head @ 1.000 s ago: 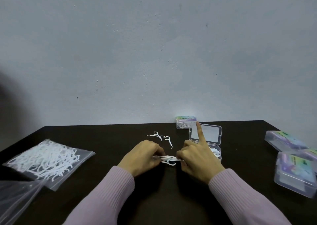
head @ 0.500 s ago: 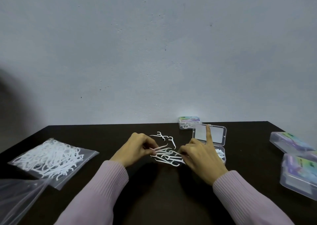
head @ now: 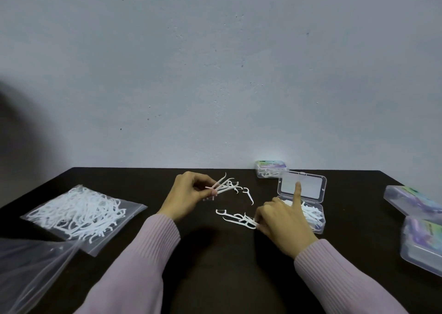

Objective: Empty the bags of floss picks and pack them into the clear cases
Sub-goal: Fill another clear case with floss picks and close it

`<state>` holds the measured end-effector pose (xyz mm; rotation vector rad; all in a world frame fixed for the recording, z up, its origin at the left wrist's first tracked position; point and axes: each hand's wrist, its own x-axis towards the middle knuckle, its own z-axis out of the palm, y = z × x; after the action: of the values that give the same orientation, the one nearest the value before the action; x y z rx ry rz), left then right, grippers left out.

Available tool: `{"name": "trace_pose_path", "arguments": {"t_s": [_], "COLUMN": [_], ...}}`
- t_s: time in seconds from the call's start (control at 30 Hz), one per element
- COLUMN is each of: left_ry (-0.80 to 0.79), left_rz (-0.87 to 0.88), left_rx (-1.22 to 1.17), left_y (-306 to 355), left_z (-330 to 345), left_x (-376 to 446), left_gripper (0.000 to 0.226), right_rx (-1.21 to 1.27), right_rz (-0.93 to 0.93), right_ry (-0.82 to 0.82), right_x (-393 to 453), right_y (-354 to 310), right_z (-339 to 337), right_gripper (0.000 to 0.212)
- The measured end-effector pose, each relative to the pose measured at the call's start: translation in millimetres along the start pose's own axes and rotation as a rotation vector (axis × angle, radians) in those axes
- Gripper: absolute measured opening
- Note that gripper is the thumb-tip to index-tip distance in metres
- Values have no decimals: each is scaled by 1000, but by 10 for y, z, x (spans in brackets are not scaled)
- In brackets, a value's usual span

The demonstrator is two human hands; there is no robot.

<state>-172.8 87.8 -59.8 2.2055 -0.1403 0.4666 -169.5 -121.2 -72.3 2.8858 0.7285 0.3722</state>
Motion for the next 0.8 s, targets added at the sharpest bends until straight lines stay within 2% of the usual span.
{"name": "trace_pose_path", "arguments": {"t_s": [0.13,0.3,0.4,0.57,0.67,0.8], "left_ry": [24,32,47,77,84,115], "left_rz": [-14,-15,-12,-15,-14,-28], "left_rx": [-32,-55,-77,-116,-126,-150], "left_y": [-8,10,18,-12,-28,-46], "left_z": [7,5,-5,-25,-29,-41], "left_x": [-2,1,-9,11,16,32], "left_gripper": [14,13,15,15,15,15], "right_rx": [31,-139,-181,-18,76,167], "right_rz": [82,12,14,94,96,56], "right_ry": [-44,-164,-177,-85,-51,-33], "right_x": [81,138,169,281,379,484], "right_y": [-39,-89,-104,-108,-125,-173], "right_z": [6,-6,-12,21,-20,-36], "right_gripper": [18,25,28,21,25,15]}}
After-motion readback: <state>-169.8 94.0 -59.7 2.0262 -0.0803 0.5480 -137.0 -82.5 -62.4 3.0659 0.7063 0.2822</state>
